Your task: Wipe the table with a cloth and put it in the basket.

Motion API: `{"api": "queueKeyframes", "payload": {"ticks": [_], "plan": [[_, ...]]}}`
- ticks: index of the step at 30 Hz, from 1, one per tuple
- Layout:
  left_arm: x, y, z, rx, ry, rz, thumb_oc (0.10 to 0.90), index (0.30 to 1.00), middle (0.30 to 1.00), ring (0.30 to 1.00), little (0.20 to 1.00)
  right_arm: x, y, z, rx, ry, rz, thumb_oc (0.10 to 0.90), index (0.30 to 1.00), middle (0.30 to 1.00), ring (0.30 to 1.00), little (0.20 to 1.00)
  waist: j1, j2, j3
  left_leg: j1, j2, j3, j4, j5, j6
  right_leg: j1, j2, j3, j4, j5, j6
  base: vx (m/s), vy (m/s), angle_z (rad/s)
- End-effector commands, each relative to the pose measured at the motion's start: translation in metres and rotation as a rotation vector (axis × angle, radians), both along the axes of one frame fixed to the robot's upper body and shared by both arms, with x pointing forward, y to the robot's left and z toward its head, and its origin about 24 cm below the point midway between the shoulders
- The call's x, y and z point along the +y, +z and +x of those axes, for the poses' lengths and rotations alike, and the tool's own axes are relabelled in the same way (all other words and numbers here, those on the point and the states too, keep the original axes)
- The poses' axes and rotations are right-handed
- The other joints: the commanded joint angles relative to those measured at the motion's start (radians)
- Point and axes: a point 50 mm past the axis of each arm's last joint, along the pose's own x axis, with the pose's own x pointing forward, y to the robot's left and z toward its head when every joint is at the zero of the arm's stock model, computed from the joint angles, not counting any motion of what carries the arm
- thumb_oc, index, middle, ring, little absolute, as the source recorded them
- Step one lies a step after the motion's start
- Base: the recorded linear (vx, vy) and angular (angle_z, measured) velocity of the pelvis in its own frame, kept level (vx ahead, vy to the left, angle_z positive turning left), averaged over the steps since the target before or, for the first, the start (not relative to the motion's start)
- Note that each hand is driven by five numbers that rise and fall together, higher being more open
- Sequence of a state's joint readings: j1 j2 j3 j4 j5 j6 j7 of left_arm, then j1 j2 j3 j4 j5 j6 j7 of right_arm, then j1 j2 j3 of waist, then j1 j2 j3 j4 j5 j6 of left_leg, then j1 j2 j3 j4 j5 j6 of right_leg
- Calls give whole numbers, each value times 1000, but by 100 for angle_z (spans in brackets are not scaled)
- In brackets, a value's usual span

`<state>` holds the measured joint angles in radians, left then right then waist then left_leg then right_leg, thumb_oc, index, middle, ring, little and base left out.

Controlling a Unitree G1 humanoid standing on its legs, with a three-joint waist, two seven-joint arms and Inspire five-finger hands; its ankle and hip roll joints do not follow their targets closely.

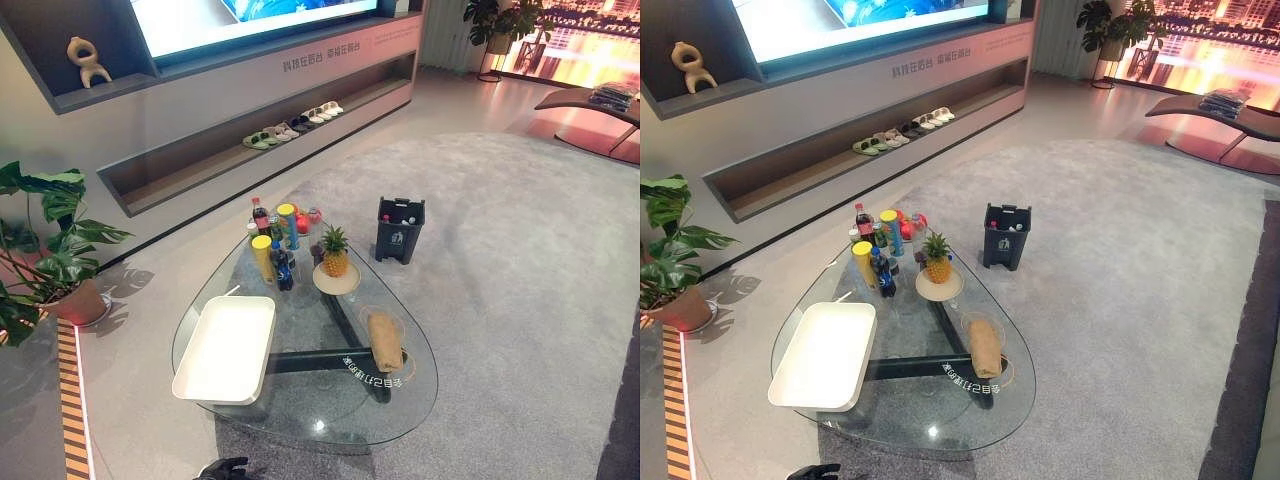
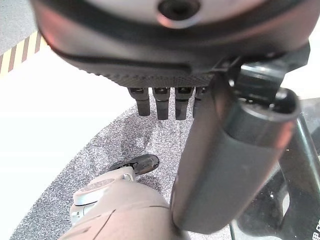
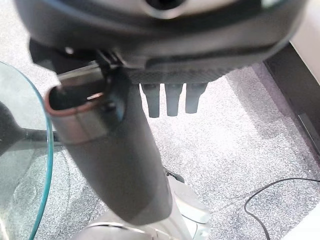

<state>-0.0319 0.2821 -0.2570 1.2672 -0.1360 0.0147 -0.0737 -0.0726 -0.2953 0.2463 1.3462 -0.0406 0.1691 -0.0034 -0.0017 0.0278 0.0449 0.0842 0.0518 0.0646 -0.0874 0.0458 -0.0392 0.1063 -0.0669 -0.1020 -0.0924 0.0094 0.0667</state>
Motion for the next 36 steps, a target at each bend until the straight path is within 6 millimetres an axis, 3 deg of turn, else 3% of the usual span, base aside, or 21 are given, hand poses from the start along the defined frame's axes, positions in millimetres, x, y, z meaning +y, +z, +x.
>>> {"api": "queueKeyframes", "payload": {"ticks": [1, 16, 23, 26, 30, 32, 36], "plan": [[2, 4, 19, -32, -21, 20, 800, 900, 900, 900, 900, -4, 6, 24, -21, 53, -40, 800, 900, 900, 900, 900, 7, -26, 17, 12, -18, -1, 0, -76, -12, -7, -14, -38, 22, -23, 29, 0, 0, 0], [4, 4, 18, -36, 3, 32, 800, 900, 900, 900, 900, -5, 6, 24, -12, 56, -37, 800, 900, 900, 900, 900, 6, -27, 21, 16, -18, -3, 0, -77, -11, -4, -11, -35, 25, -25, 26, 0, 0, 0], [6, 6, 23, -78, 39, 41, 800, 900, 900, 900, 900, -9, 9, 27, -5, 65, -48, 800, 900, 900, 900, 900, 0, -17, 60, -24, -17, -4, 0, -60, -12, -45, -13, -26, 29, -12, 29, 10, 6, 0], [6, 13, 43, -165, 77, 38, 800, 900, 900, 900, 900, -11, 13, 39, -49, 65, -63, 800, 900, 900, 900, 900, -11, -8, 112, -87, -20, -3, 0, -38, -10, -113, -13, -14, 35, 7, 28, -163, 25, -3], [6, 32, 89, -337, 129, 18, 800, 900, 900, 900, 900, -10, 23, 72, -160, 74, -90, 800, 900, 900, 900, 900, -36, 4, 220, -193, -25, 9, 0, 0, -7, -238, -4, 13, 47, 43, 23, -281, 30, -4], [7, 45, 111, -431, 196, -14, 800, 900, 900, 900, 900, -7, 30, 91, -209, 80, -104, 800, 900, 900, 900, 900, -44, 9, 273, -249, -28, 9, 0, 19, -6, -302, 3, 23, 55, 57, 21, -224, 19, -3], [11, 64, 140, -590, 366, -125, 800, 900, 900, 900, 900, -8, 38, 109, -271, 75, -122, 800, 900, 900, 900, 900, -40, 13, 345, -329, -37, -8, 0, 47, -7, -396, 9, 21, 101, 55, 14, -128, -1, -6]]}}
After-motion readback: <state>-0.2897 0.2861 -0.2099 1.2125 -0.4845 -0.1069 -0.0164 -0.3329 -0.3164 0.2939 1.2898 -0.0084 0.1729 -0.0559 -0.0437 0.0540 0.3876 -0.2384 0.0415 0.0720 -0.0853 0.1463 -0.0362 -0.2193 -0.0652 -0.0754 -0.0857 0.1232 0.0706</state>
